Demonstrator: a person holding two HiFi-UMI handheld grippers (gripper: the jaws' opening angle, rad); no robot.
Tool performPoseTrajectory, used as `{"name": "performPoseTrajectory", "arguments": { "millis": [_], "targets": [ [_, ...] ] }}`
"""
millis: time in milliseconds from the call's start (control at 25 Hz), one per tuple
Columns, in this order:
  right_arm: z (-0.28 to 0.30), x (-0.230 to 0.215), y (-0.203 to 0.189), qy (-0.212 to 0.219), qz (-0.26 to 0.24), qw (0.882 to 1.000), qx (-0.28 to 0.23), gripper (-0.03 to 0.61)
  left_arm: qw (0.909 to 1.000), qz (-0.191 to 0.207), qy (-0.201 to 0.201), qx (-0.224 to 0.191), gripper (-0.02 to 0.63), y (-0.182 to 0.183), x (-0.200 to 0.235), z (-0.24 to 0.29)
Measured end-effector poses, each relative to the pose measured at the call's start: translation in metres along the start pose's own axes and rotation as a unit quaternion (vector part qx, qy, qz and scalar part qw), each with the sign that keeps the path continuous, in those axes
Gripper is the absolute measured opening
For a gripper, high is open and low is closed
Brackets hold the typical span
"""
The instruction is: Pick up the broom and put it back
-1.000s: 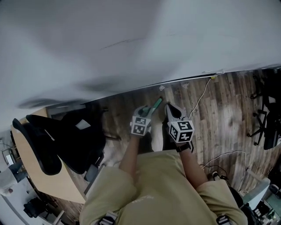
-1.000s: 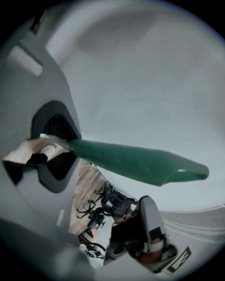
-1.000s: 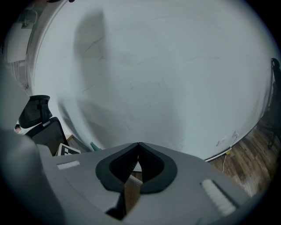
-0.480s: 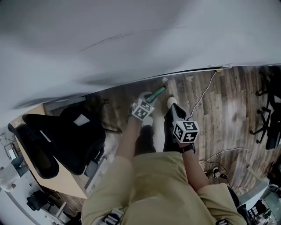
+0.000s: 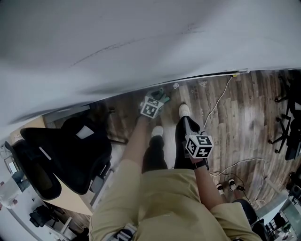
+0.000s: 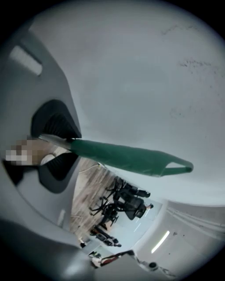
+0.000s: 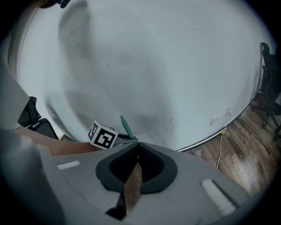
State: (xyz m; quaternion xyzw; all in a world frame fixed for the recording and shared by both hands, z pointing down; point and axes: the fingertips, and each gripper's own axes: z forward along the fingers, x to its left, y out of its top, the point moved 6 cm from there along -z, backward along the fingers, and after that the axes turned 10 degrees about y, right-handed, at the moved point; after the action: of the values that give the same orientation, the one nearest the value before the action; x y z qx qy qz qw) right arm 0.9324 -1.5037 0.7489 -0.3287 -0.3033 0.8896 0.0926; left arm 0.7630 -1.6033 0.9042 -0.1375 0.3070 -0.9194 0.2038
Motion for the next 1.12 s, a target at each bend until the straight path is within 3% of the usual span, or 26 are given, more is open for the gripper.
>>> {"name": "performPoseTrajectory", "arguments": {
  "millis": [120, 360, 600, 840, 1000, 1120],
  "targets": [
    [0.004, -0.001, 0.001, 0.0, 0.003, 1.0, -0.001, 0.005, 0.9982, -0.04, 0.044, 0.0, 0.095, 0.003, 0.019, 0.006],
    [0.009, -0.002, 0.002, 0.005, 0.001, 1.0, 0.0, 0.005, 0.9939, -0.065, 0.089, -0.002, 0.091, 0.008, 0.04, 0.01],
    [0.01, -0.008, 0.006, -0.004, 0.009, 1.0, -0.008, 0.005, 0.9896, -0.106, 0.096, -0.01, 0.114, 0.006, 0.051, 0.01],
    [0.009, -0.004, 0.012, -0.003, 0.004, 1.0, -0.015, 0.005, 0.9855, -0.135, 0.103, -0.006, 0.238, -0.002, 0.05, 0.004],
    [0.005, 0.003, 0.021, -0.006, 0.002, 1.0, -0.024, 0.005, 0.9812, -0.154, 0.115, -0.015, 0.249, -0.005, 0.047, -0.022],
    [0.002, 0.013, 0.037, -0.01, -0.013, 0.999, -0.039, 0.005, 0.9775, -0.163, 0.126, -0.044, 0.244, 0.004, 0.046, -0.059]
  ]
}}
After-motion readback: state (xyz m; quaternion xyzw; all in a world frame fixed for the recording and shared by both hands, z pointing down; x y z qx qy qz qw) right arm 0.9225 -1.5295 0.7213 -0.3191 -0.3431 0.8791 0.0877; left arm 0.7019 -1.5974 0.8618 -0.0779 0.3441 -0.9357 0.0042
